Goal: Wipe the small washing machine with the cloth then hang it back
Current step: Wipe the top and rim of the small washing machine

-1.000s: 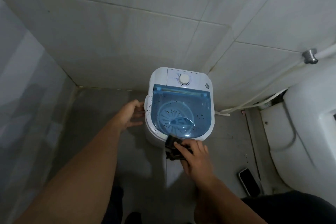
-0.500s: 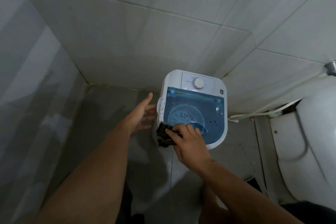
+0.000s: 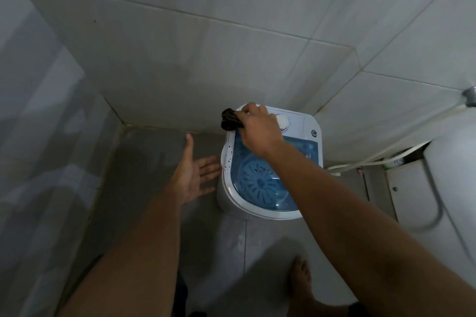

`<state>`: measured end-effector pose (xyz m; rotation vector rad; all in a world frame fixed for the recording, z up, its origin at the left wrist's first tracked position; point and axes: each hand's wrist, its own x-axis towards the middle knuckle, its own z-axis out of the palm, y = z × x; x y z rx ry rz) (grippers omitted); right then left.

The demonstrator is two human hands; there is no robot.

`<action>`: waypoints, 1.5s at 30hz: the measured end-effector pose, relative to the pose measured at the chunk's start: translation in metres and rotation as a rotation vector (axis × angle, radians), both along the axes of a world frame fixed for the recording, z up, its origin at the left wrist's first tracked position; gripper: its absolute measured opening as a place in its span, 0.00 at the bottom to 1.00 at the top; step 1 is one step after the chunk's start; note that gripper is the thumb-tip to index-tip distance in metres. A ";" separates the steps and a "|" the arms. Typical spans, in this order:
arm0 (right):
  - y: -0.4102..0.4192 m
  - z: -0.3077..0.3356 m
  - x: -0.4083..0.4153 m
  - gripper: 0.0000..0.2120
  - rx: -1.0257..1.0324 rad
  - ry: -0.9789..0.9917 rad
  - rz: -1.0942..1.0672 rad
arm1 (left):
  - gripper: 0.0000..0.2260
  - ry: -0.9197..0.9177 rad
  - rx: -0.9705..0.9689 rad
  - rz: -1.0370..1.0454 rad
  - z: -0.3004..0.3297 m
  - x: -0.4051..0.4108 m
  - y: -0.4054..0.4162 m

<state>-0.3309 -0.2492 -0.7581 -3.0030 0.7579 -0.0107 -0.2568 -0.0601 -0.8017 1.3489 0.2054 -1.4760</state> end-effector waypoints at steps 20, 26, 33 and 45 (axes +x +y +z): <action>0.043 -0.019 -0.049 0.23 0.024 0.028 0.371 | 0.54 0.015 -0.028 -0.032 0.003 0.005 -0.003; 0.035 0.016 -0.060 0.22 0.067 0.124 0.690 | 0.57 0.030 -0.008 -0.027 0.006 0.004 -0.003; 0.012 0.002 -0.028 0.25 -0.047 0.068 0.263 | 0.54 -0.019 -0.001 -0.045 0.012 0.003 -0.004; 0.008 0.007 -0.110 0.24 0.105 -0.043 0.317 | 0.07 -0.286 0.111 -0.100 -0.002 -0.009 -0.021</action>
